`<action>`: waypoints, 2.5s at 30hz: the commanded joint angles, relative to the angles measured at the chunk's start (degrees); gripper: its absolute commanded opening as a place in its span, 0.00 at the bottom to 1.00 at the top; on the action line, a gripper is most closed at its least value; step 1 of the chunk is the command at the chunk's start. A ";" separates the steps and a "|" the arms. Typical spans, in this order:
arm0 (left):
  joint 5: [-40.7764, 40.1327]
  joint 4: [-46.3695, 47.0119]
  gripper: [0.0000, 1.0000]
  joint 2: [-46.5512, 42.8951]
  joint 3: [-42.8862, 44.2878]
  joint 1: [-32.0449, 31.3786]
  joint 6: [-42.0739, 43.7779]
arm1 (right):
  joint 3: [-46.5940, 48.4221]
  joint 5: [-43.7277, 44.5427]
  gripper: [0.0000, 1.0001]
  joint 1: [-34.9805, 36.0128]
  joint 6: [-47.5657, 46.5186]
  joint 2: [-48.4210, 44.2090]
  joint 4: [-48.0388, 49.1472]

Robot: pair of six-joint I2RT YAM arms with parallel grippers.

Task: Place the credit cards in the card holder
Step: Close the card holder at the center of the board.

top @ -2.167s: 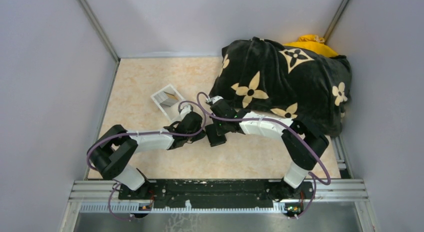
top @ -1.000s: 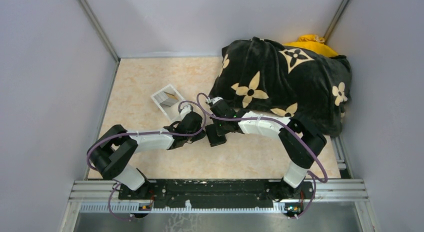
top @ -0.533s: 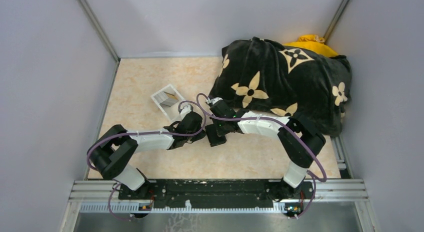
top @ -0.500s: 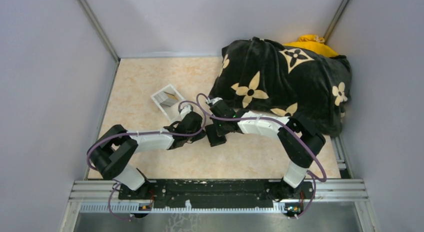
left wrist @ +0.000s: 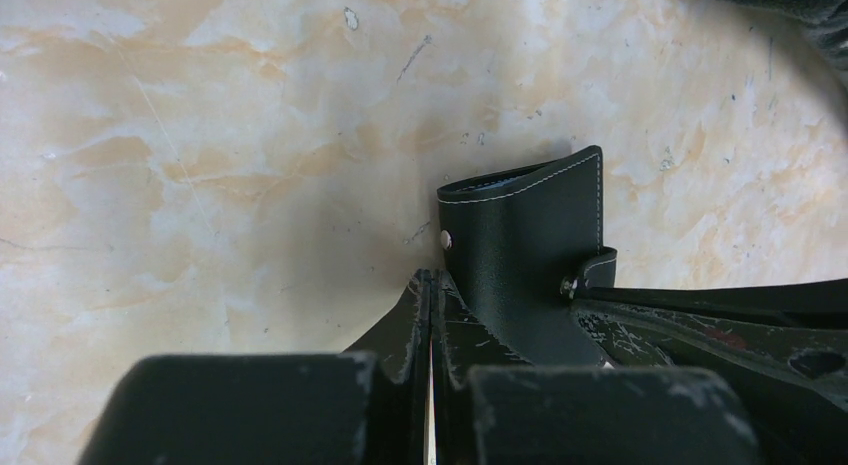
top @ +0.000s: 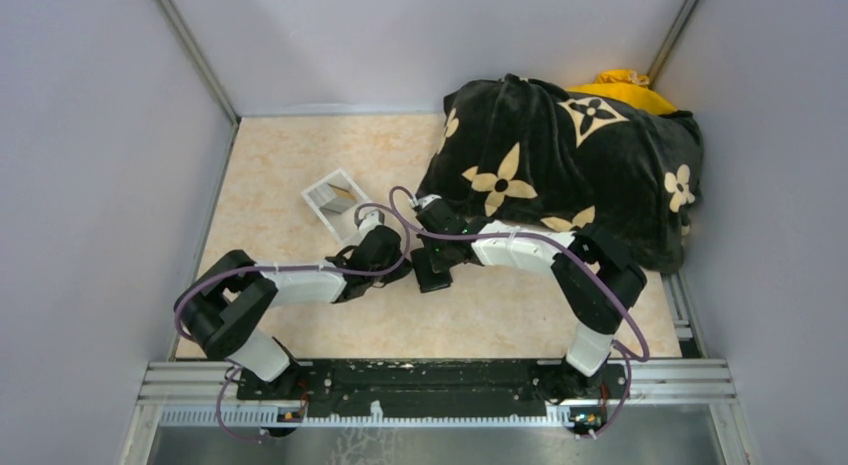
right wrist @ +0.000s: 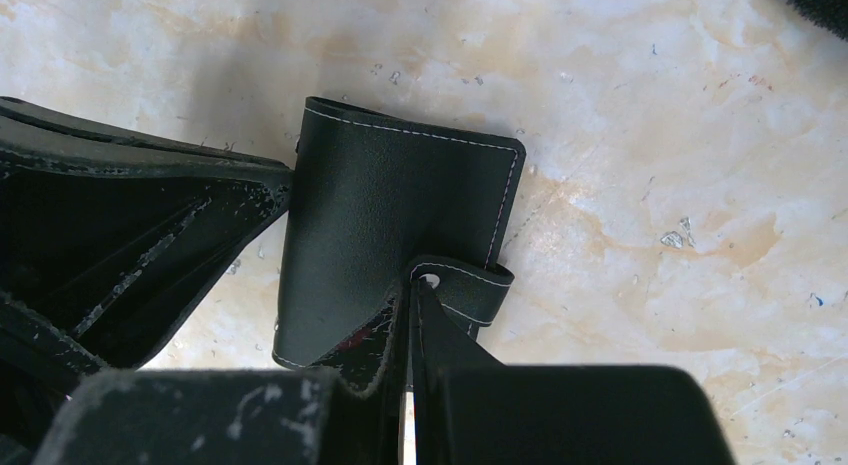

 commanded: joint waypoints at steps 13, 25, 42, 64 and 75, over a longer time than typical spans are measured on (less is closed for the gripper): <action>6.99 4.53 0.00 3.82 -8.19 -0.04 1.22 | 3.16 -1.30 0.00 1.02 -0.04 3.34 0.94; 8.54 8.85 0.00 4.56 -11.09 -0.04 0.69 | 5.64 -1.15 0.00 1.03 -0.05 6.81 -0.69; 9.62 11.42 0.00 5.30 -14.37 -0.04 -0.10 | 8.81 -7.18 0.00 -1.69 0.58 14.92 -5.44; -2.28 -6.38 0.08 -8.83 -8.11 -0.04 -1.03 | 3.02 -4.39 0.60 -1.62 -0.30 -8.26 7.15; -13.53 -21.49 0.17 -21.92 -3.40 -2.11 -1.64 | -6.91 18.83 0.63 -1.76 -0.81 -22.70 8.37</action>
